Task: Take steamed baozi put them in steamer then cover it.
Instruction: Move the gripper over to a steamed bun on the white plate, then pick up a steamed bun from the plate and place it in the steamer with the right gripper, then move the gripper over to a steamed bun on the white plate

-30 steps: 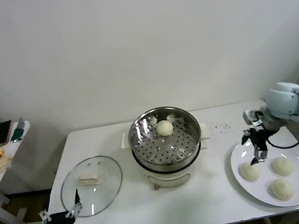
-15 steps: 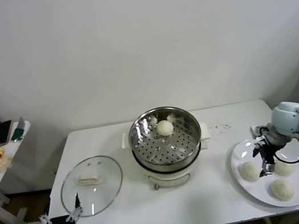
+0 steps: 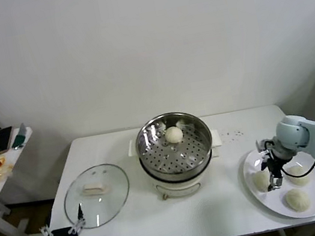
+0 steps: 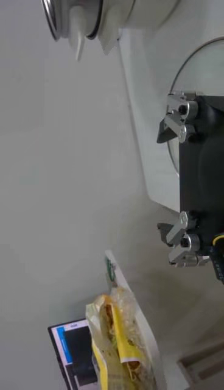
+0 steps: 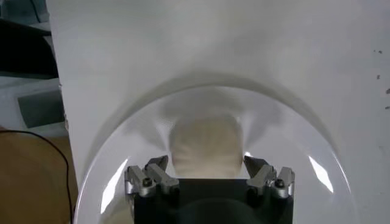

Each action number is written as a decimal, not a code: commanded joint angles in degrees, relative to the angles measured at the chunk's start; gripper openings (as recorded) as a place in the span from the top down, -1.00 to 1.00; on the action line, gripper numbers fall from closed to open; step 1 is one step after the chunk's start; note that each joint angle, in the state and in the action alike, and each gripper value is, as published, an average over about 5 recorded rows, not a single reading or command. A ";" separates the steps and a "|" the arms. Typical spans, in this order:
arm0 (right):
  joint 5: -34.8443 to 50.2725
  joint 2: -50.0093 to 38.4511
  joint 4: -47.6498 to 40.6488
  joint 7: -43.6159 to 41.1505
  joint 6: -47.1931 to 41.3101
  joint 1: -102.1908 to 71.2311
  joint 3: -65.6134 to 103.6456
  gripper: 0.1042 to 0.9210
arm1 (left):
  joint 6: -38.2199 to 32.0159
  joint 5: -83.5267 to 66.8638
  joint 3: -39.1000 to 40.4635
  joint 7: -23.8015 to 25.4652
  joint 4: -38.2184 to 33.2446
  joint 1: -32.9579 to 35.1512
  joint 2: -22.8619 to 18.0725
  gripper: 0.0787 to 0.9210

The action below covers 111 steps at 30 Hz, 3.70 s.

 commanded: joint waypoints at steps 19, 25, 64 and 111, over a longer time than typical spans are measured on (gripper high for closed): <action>5.82 -3.07 1.27 -0.36 0.59 7.64 -2.45 -0.14 | 0.05 0.14 0.26 -0.07 -0.49 0.01 0.21 -0.77; 15.03 -2.56 0.62 -2.03 1.68 31.72 -18.56 -0.15 | -0.02 0.47 0.65 -0.06 -0.64 0.28 0.29 -0.77; 36.81 50.05 -21.91 2.08 -3.44 34.89 -27.76 -0.14 | -1.09 -2.16 2.19 -0.13 -1.08 1.16 4.07 -0.77; 27.76 20.29 6.71 -1.14 1.11 52.81 -32.97 -0.76 | -0.87 -2.24 2.15 -0.42 1.32 -0.33 5.15 -0.77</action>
